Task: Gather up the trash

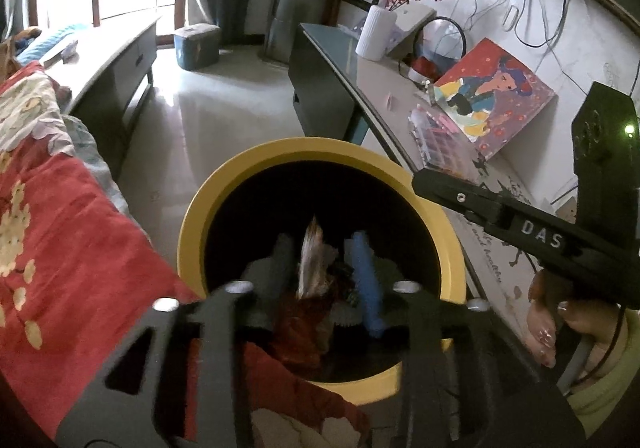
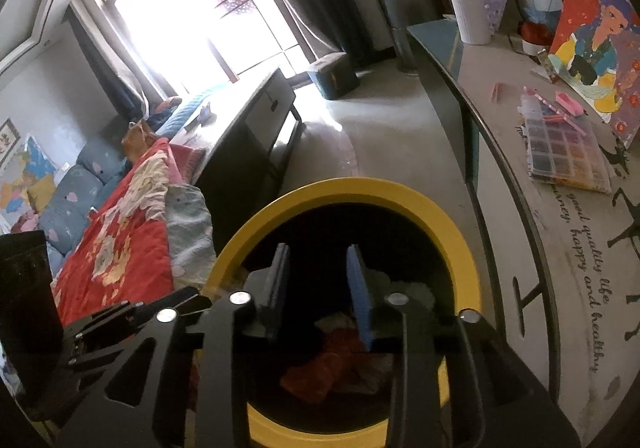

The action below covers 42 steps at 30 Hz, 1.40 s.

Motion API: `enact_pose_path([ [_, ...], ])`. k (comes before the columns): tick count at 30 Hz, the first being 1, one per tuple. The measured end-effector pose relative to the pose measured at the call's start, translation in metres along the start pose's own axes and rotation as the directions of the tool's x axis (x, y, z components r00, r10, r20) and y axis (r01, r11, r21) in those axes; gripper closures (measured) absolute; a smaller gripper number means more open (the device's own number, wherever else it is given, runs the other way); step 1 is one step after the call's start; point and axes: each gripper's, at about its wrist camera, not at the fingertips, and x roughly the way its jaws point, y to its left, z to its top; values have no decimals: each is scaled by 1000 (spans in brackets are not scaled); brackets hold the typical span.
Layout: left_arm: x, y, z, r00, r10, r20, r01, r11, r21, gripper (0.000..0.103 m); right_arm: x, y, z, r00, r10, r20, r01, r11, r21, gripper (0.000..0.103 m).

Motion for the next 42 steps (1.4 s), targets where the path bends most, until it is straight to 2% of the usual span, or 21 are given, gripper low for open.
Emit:
enact_pose_path([
  [3,-3,1,0,1000,13,4,-12,1000,-13,56,-4,1,-2,1000,-3,5,3,1000,-4,62],
  [4,-6,3,0,1000,17,10,-17,1000,-21,49,-6,2,-3,1000,-3,9,3,1000,-7,60],
  [6,-12,5,0,1000,22,21,-21,999,-29,45,-10,3,-3,1000,-6,18,7,1000,-11,52],
  [10,-28,11,-1,998,41,47,-39,998,-53,22,-23,8,-5,999,-22,46,23,1000,-20,36],
  [13,-40,16,-3,996,62,66,-57,996,-66,12,-34,14,-8,997,-24,74,26,999,-27,26],
  [14,-43,17,-4,995,66,70,-61,996,-68,12,-37,15,-9,996,-29,80,31,999,-31,22],
  [18,-63,24,-9,992,83,91,-76,993,-86,11,-49,30,-17,995,-32,99,38,997,-62,16],
  [25,-99,38,-21,982,128,136,-111,986,-126,11,-70,69,-33,990,-9,143,28,991,-133,8],
  [30,-131,50,-34,966,190,178,-163,974,-158,11,-85,101,-45,982,17,190,19,982,-188,7],
  [37,-181,76,-63,924,302,236,-249,941,-231,11,-98,141,-64,964,64,257,7,965,-264,7],
  [42,-209,89,-89,892,367,265,-302,918,-256,11,-105,168,-83,938,96,333,20,944,-328,7],
])
